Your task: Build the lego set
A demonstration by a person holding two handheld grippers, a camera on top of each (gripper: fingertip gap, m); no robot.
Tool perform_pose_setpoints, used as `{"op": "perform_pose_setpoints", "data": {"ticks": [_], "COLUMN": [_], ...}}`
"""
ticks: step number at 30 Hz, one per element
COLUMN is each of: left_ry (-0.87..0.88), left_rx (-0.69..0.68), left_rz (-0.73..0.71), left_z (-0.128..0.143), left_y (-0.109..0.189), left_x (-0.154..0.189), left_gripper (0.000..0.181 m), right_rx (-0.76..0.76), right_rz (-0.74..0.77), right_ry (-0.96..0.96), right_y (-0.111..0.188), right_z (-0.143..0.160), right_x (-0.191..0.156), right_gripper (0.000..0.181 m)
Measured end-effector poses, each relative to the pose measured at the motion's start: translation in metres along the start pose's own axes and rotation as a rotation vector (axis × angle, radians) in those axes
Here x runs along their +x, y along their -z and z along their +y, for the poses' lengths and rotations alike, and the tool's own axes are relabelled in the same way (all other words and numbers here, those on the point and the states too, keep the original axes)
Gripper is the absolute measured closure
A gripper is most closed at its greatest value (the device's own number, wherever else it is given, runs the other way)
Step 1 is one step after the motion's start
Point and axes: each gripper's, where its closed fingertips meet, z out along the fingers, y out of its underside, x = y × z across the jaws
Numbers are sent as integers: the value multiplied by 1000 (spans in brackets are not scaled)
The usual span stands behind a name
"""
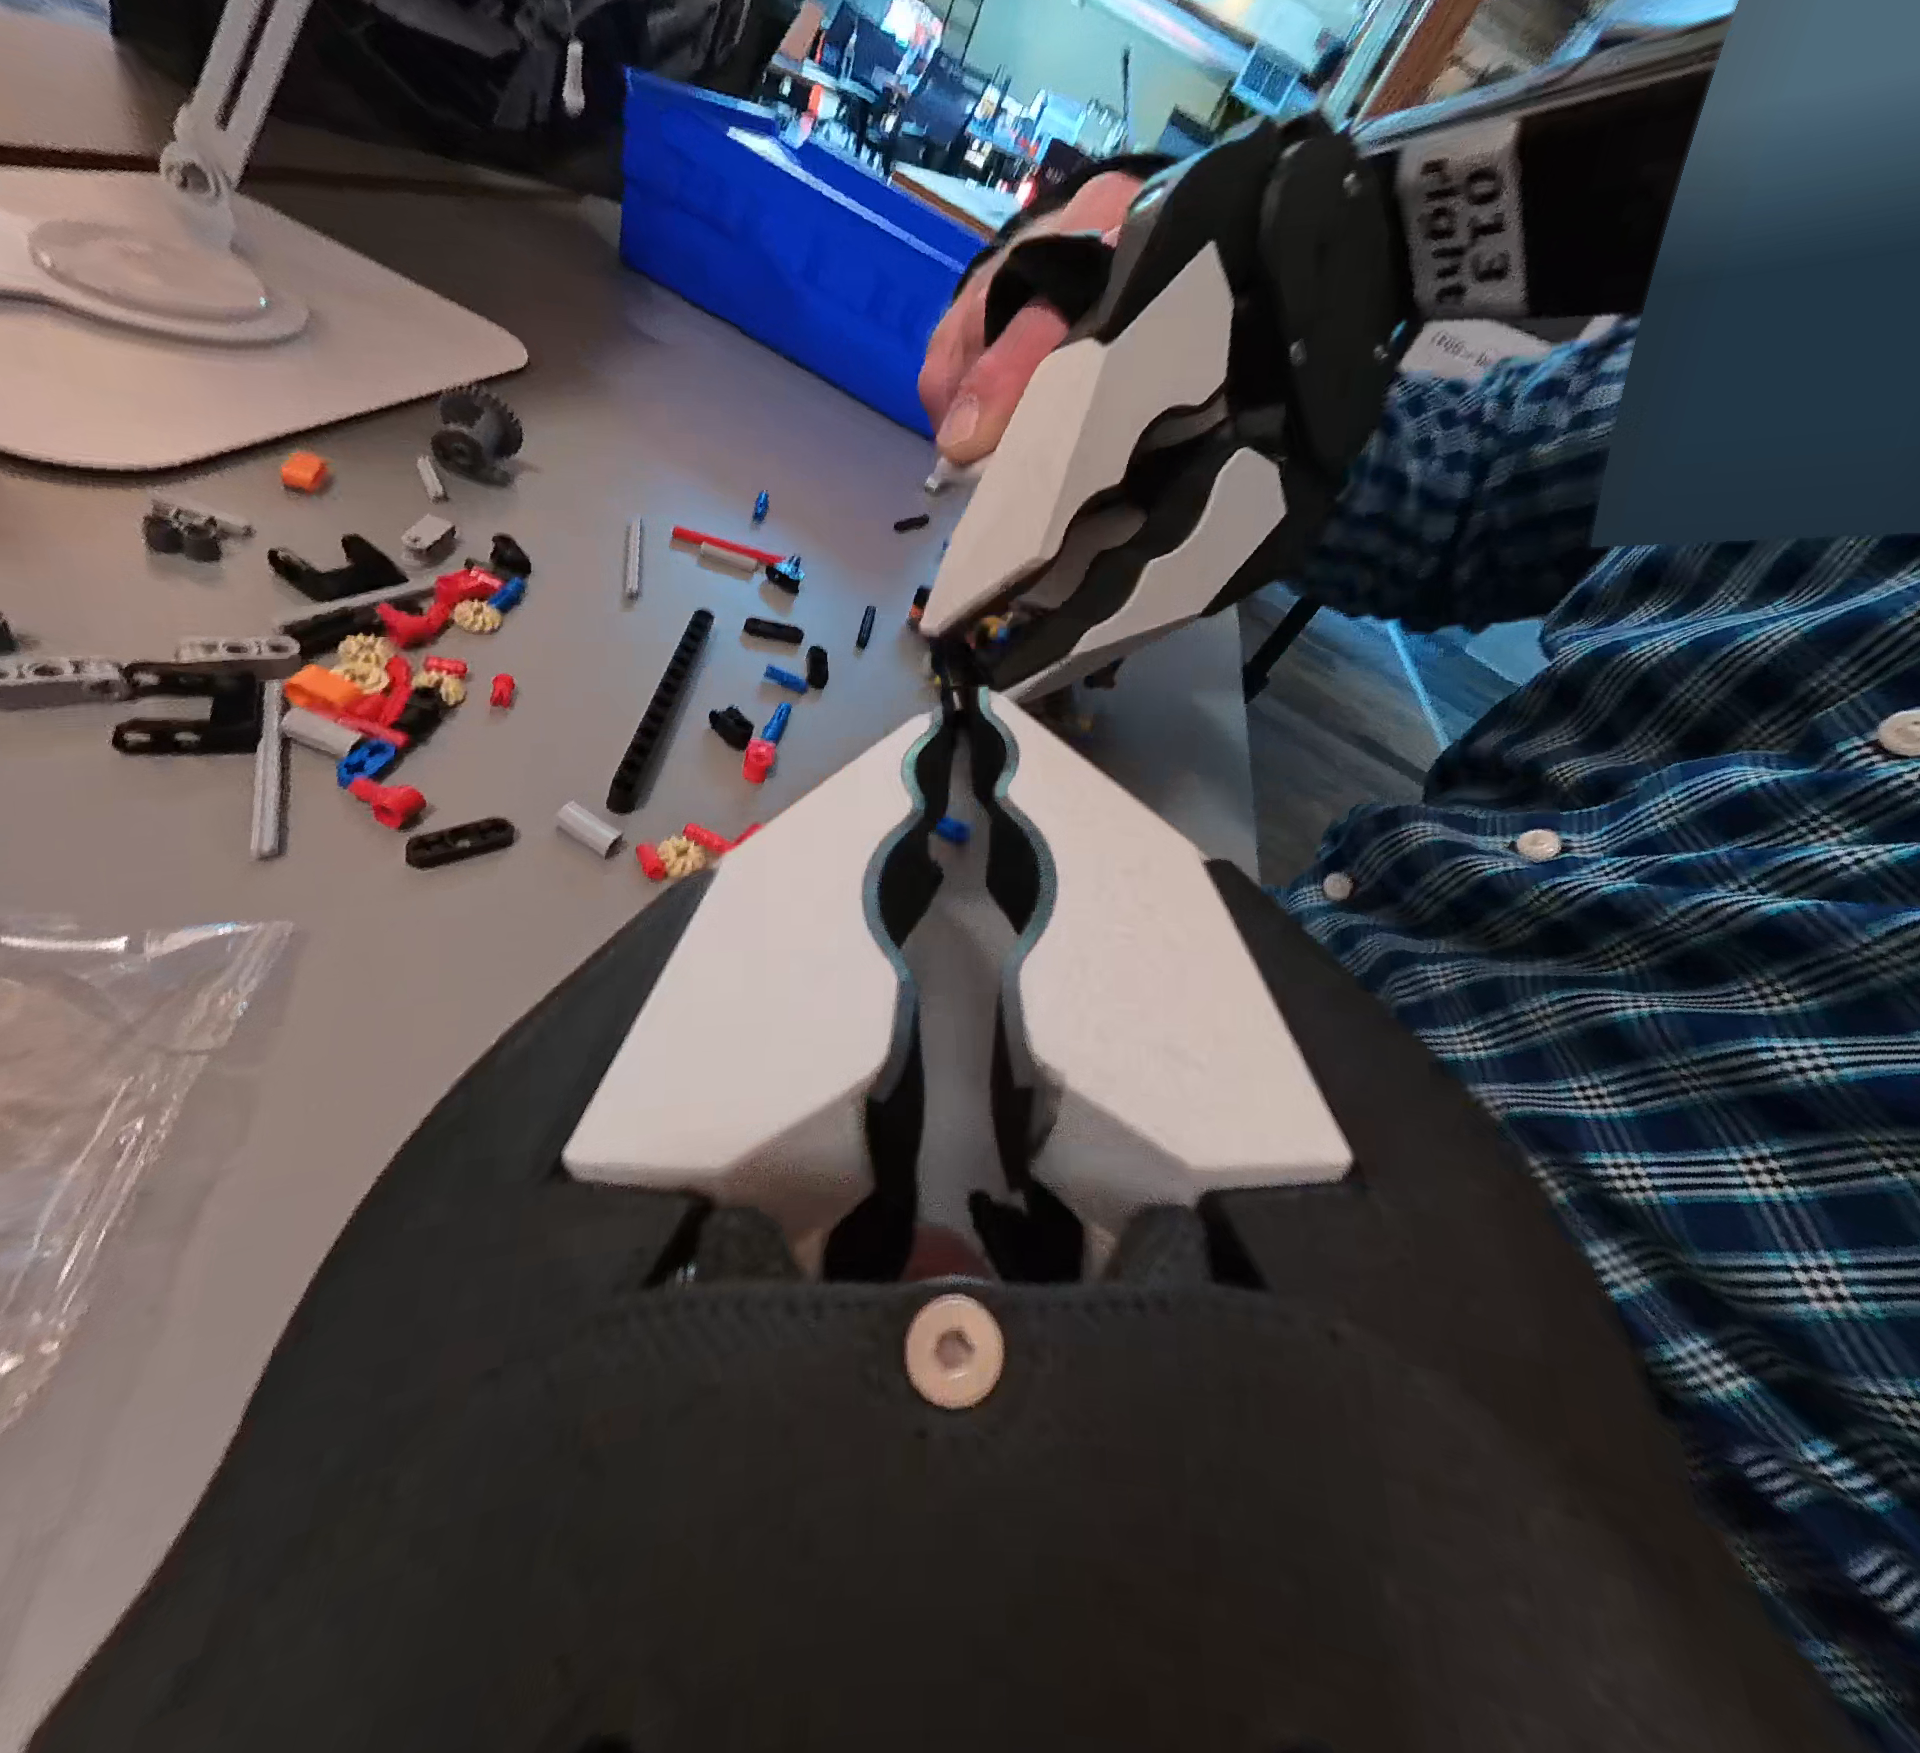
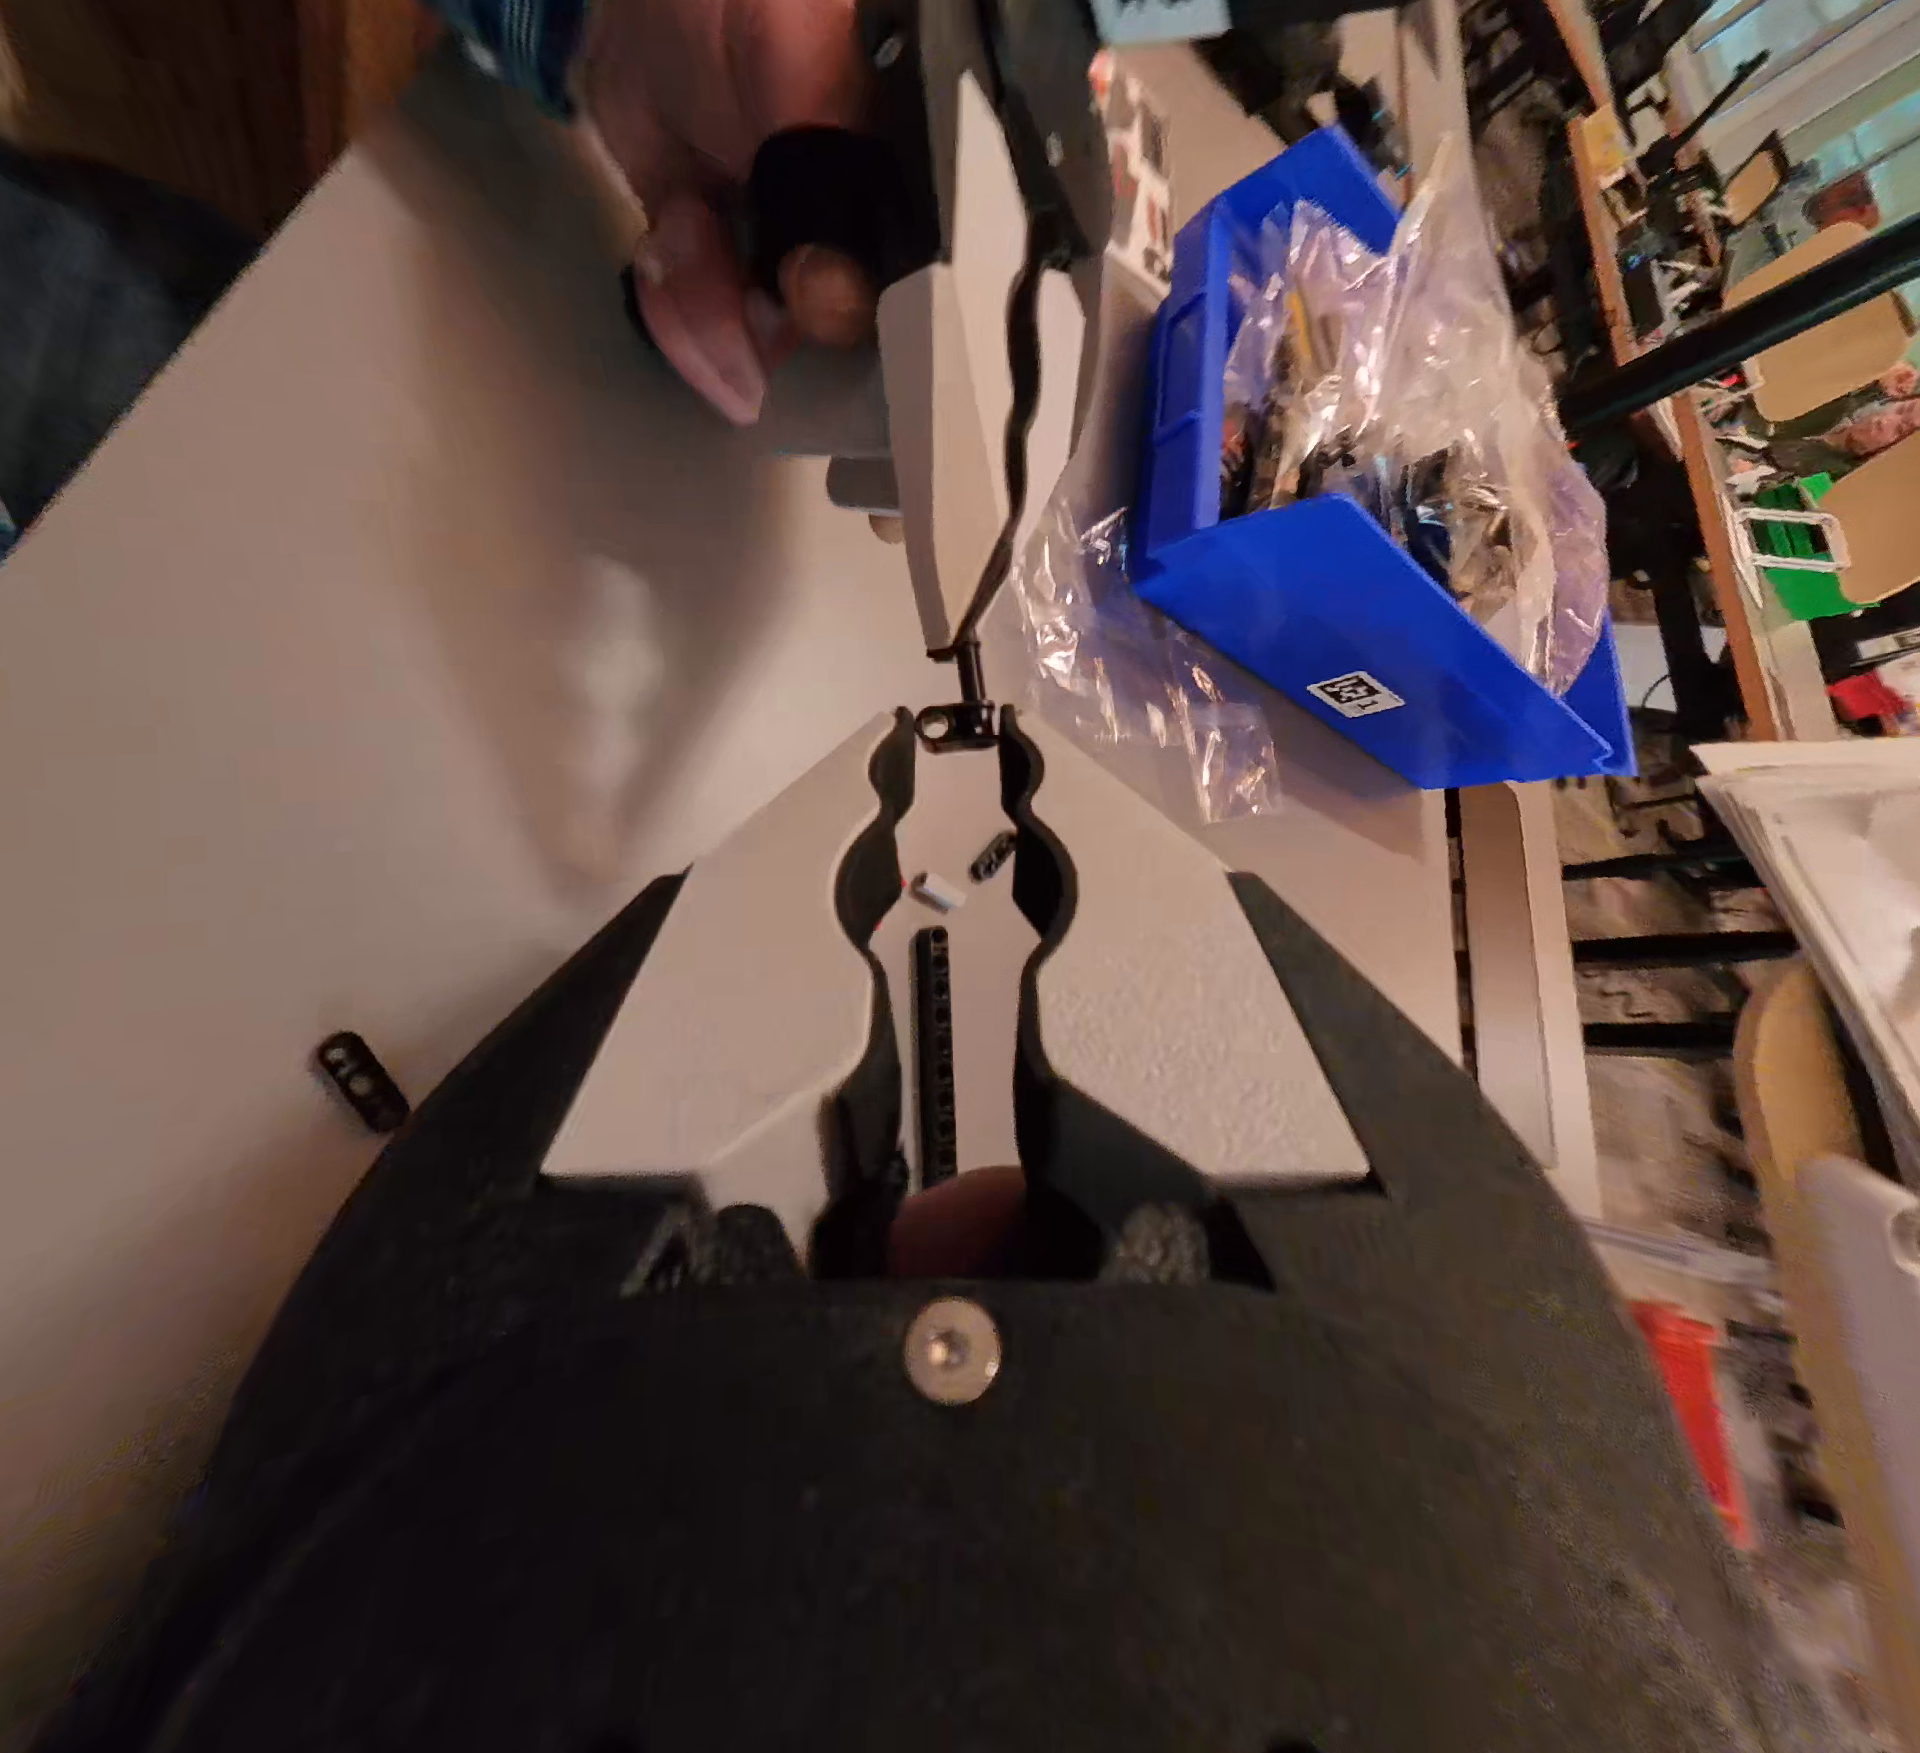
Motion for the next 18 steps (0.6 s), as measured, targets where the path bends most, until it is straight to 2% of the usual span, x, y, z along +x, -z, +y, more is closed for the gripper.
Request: {"op": "perform_pose_setpoints", "data": {"ticks": [1,18], "left_ry": [-1,46], "left_rx": [17,99], "left_rz": [13,116], "left_z": [-3,-13], "left_y": [0,-3], "left_x": [2,16], "left_gripper": [180,181], "right_rx": [25,125], "right_rz": [0,-31], "right_ry": [-32,-79], "right_y": [3,14], "right_z": [-3,-12], "right_x": [2,3], "right_gripper": [167,168]}}
